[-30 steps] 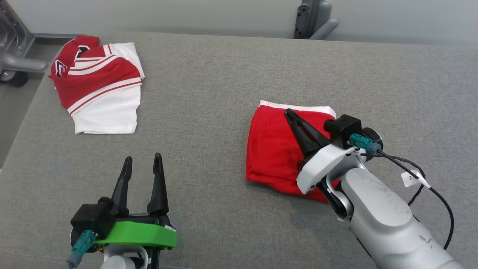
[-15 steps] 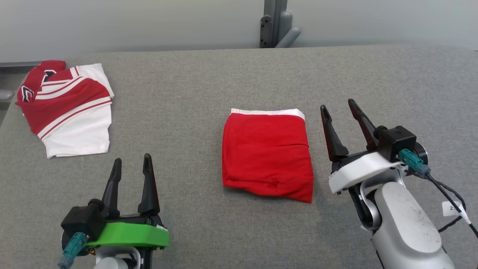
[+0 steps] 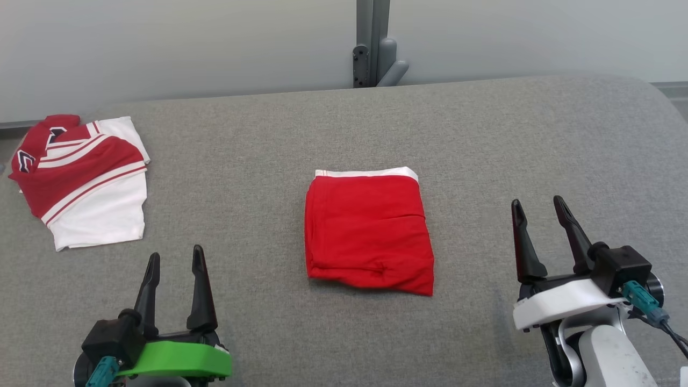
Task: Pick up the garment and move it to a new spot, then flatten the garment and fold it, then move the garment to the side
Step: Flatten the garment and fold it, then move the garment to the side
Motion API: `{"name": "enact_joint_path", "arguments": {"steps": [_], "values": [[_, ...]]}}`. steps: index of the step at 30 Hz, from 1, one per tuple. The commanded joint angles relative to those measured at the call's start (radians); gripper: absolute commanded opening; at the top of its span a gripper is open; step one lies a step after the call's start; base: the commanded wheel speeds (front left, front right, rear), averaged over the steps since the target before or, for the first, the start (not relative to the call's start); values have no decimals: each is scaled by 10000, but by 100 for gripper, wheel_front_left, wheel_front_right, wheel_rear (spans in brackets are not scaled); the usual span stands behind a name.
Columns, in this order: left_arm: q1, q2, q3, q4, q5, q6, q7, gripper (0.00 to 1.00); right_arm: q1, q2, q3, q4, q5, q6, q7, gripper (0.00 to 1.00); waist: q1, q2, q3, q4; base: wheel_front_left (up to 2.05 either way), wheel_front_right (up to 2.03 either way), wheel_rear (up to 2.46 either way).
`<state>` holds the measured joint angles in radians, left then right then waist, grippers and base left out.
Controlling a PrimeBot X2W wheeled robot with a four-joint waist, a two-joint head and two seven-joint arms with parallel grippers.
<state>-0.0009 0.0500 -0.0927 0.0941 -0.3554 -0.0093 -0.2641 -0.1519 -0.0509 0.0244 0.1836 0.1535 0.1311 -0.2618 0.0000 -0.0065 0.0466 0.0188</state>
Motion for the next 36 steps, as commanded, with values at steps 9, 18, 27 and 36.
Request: {"name": "enact_joint_path", "arguments": {"steps": [9,18,27,36], "values": [[432,12,102,55,195,78,-6,100,942,3,-61,-588,242,-7,-38,100,0,65,-248,-246,0,0,0],[361,12,90,207,271,28,-6,100,1018,4,-90,-609,400,-7,-38,100,0,65,-276,-272,0,0,0],[335,12,72,290,309,-26,-6,100,1073,6,62,-548,654,-7,-38,100,0,65,-300,-217,0,0,0],[225,12,-141,318,273,-3,-6,100,217,0,311,739,868,-7,592,100,0,65,-205,206,0,0,0]]}}
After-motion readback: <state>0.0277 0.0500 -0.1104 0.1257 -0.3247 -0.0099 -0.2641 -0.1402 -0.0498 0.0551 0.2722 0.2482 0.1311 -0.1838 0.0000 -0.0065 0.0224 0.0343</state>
